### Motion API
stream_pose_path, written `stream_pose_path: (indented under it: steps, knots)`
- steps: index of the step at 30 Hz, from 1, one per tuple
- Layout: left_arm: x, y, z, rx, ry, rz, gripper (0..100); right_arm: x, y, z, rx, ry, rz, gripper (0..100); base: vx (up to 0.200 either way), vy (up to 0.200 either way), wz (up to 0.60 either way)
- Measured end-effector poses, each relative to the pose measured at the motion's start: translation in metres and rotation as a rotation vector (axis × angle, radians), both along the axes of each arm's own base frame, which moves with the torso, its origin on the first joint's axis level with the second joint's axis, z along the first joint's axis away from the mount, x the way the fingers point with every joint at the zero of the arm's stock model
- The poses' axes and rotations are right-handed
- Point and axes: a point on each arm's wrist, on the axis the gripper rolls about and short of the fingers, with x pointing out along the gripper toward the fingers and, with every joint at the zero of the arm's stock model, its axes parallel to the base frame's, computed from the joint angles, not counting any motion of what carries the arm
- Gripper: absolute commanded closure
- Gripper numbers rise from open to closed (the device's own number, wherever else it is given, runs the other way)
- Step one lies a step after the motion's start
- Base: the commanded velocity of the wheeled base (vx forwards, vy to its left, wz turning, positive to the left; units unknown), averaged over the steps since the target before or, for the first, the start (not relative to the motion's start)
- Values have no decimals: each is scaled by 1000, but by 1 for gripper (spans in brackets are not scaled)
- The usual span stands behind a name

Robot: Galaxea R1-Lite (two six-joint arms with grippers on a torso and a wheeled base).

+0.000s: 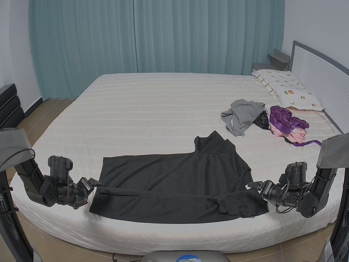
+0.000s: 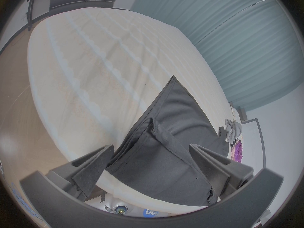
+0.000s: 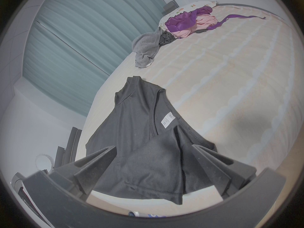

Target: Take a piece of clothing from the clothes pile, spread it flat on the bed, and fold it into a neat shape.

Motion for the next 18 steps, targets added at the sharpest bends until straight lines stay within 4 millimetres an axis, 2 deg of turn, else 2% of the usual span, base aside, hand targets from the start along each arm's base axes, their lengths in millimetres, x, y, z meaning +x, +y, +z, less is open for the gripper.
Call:
stream_pose_path:
  steps: [8,18]
  knots:
    - [6,-2,3,5,-22,-15,0,0,0,-1,0,5,0,0,0,0,0]
    - [36,-12,-3,50,-73,-91,0,0,1,-4,-3,12,5,0,0,0,0]
